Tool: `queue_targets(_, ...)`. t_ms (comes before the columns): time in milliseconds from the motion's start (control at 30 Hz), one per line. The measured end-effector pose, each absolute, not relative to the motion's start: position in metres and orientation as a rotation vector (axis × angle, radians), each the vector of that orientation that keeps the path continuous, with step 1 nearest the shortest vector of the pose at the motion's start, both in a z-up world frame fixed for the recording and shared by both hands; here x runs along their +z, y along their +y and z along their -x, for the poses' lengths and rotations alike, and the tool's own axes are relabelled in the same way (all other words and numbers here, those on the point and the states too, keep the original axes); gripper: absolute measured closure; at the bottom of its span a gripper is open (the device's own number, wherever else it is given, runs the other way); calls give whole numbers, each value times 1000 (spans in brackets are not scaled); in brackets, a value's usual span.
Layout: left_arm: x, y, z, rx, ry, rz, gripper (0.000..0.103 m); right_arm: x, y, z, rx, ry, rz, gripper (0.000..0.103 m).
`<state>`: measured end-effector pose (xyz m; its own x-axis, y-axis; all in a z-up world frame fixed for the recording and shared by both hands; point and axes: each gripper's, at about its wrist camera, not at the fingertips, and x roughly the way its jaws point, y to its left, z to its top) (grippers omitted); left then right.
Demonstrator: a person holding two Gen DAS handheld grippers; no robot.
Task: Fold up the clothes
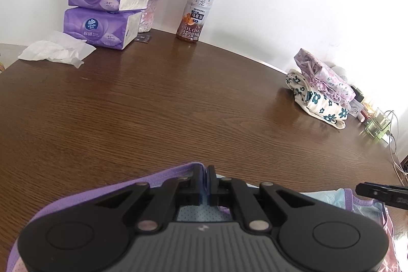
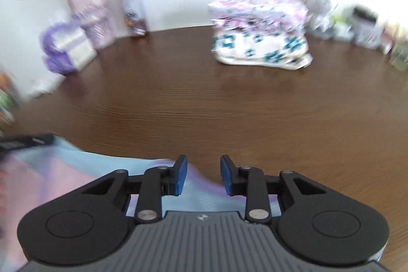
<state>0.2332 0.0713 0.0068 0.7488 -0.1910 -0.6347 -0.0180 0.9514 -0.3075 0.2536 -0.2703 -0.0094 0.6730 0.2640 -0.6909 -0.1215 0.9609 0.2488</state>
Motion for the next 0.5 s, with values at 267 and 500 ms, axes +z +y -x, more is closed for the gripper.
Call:
queue_targets(267, 8, 73, -234, -97, 730, 317, 101, -22, -265, -271, 256, 909, -484, 83)
queue_targets(500, 18, 77, -236, -95, 696, 350, 103, -12, -270, -270, 250, 826, -480, 102)
